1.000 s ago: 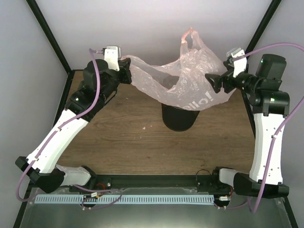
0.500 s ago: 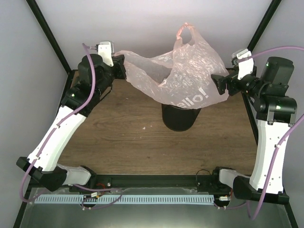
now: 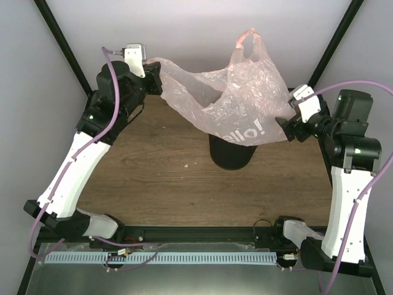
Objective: Put the trash bags into the trash bin
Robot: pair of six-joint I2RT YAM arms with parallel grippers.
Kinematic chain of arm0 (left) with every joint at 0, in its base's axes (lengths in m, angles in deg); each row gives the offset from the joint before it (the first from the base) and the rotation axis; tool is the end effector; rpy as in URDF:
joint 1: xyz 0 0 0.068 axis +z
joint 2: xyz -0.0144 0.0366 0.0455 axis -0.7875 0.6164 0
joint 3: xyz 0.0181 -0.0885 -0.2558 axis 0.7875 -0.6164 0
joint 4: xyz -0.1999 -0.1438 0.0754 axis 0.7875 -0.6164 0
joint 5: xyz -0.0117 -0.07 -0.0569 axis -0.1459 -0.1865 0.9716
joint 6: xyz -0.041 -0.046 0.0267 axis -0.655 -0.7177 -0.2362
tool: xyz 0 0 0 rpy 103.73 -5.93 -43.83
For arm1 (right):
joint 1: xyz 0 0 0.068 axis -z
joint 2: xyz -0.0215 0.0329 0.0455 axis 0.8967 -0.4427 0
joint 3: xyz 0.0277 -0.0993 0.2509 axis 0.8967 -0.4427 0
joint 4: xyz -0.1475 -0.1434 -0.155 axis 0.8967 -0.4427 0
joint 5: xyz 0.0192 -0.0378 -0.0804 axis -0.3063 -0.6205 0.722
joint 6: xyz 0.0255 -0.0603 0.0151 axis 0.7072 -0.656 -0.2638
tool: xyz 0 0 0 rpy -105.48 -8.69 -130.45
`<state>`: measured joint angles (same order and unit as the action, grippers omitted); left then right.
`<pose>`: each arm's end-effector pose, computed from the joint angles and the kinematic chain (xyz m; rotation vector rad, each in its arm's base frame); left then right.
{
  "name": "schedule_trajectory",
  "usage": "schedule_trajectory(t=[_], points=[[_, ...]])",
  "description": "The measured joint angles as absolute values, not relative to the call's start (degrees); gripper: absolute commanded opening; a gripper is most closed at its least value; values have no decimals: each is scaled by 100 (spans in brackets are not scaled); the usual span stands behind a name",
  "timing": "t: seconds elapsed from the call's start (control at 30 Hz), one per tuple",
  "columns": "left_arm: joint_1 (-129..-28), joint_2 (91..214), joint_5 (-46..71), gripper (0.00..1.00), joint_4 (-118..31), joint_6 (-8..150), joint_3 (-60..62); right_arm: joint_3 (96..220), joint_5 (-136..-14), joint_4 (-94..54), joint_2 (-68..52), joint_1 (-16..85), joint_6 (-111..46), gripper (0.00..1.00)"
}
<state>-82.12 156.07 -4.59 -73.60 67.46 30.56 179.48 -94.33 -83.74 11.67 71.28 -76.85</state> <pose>0.2590 -0.1411 0.5078 0.0992 1.6831 -0.4733 0.1628 0.0026 0.4745 -0.7852 1.8564 -0.0130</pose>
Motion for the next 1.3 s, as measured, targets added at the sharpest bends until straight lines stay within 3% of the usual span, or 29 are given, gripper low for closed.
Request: schedule_trajectory(t=[0.2,0.53,0.63,0.93,1.3], points=[[-8197,15681,-456,4,-7430,6767,3137,17395,-9464,-8332,875,7132,-8083,71],[-8197,15677,-445,4,-7421,6757,3155,17371,-10347,-8223,-65,7021,-8179,24],[-8193,15677,-365,4,-7397,6706,3155,17651,-10563,-8146,-446,6802,-8094,15],[-8193,15635,29,4,-7056,6529,3155,17843,-11092,-7259,-848,5666,-7506,1],[-8193,15491,88,4,-6801,6503,3183,17238,-11903,-5917,-1180,5493,-6317,1]])
